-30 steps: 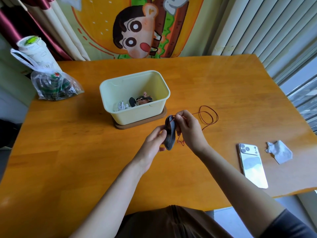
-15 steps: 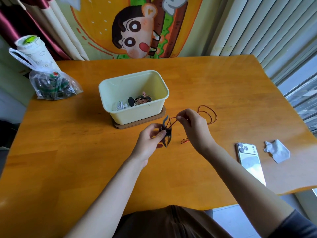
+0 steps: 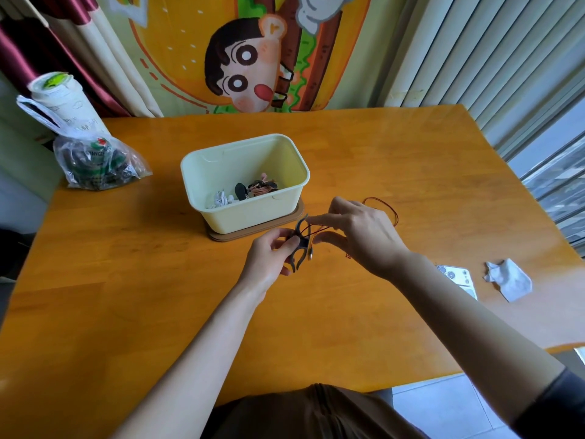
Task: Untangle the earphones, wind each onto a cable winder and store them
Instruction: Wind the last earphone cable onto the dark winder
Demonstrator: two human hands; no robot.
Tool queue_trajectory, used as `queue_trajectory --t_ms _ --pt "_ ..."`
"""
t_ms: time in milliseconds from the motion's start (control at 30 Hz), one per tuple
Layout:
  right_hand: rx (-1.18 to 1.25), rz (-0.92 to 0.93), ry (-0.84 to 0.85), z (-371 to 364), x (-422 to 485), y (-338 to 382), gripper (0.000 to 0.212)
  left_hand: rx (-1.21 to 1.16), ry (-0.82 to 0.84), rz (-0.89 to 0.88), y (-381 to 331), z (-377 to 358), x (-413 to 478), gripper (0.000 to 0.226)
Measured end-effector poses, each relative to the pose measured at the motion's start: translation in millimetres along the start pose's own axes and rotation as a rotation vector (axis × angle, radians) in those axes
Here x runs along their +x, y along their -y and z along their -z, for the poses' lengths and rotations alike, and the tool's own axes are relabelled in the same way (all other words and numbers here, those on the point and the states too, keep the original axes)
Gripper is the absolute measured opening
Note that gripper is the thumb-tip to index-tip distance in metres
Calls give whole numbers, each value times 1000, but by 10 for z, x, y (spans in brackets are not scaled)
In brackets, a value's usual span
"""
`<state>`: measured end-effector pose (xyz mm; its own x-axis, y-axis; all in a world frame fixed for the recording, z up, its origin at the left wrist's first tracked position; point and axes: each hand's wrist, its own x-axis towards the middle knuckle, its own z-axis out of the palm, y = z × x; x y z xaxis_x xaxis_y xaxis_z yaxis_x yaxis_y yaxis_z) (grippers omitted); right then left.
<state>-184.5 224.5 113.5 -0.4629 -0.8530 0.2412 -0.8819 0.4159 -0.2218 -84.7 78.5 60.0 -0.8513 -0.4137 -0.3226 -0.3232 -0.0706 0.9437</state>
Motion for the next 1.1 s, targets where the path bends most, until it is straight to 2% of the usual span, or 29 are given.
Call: queue_trajectory --t_ms 67,200,300,467,733,867,1100 --pt "22 -14 15 -8 -6 -13 17 22 9 6 0 10 -2 9" --pt "118 -107 144 -89 -2 -62 21 51 40 -3 -17 16 -19 13" --pt "196 -44 166 -82 -8 -64 20 101 42 -22 -23 42 0 11" --pt "228 -6 69 -51 10 -91 15 183 121 -32 -22 43 -11 11" --pt "133 -35 -25 -67 49 -91 11 33 192 -9 -65 71 -35 12" --pt "193 -183 19 -33 99 -88 18 23 262 18 -61 119 -12 19" --pt "625 -463 216 26 147 -150 23 -110 353 41 -47 119 -63 20"
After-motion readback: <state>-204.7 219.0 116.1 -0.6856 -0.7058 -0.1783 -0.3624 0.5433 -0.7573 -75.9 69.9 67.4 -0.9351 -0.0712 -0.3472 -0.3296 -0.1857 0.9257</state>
